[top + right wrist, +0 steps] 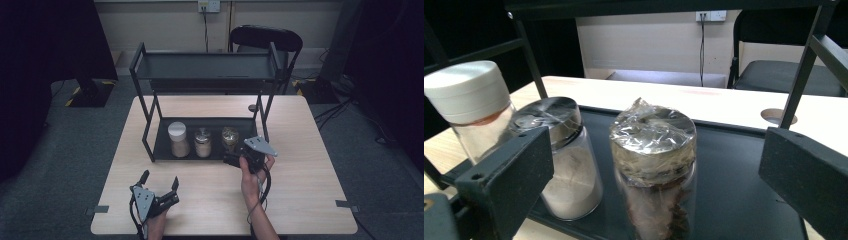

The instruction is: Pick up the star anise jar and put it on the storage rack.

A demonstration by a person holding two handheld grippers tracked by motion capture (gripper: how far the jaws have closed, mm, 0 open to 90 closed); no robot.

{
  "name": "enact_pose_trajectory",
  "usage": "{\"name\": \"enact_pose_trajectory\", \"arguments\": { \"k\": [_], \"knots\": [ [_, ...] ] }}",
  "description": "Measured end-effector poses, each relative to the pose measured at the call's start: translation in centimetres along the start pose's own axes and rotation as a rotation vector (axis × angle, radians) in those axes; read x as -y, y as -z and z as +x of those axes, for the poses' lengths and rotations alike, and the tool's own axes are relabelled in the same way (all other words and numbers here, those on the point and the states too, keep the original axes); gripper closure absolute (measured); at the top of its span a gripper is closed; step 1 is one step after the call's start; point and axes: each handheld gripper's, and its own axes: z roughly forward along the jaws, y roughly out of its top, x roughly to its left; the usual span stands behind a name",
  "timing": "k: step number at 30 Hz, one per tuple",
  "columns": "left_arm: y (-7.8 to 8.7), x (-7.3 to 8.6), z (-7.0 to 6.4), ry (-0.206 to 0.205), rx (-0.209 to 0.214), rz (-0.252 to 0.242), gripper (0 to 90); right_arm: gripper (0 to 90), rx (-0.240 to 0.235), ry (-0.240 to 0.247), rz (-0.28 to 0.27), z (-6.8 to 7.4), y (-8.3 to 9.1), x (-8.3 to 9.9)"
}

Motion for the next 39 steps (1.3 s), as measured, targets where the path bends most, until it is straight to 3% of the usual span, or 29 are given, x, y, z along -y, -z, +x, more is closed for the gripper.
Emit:
{"name": "enact_pose_trajectory", "arguments": {
  "k": [15,39],
  "knots": [
    [0.0,0.0,0.0,0.000,0.001,0.001,1.1,0.4,-0.013,0.004,-0.025,0.3,1.6,0.3],
    [0.0,0.0,0.1,0.001,0.006,0.001,1.2,0.0,0.032,0.019,-0.024,0.6,4.2,0.8]
  ]
}}
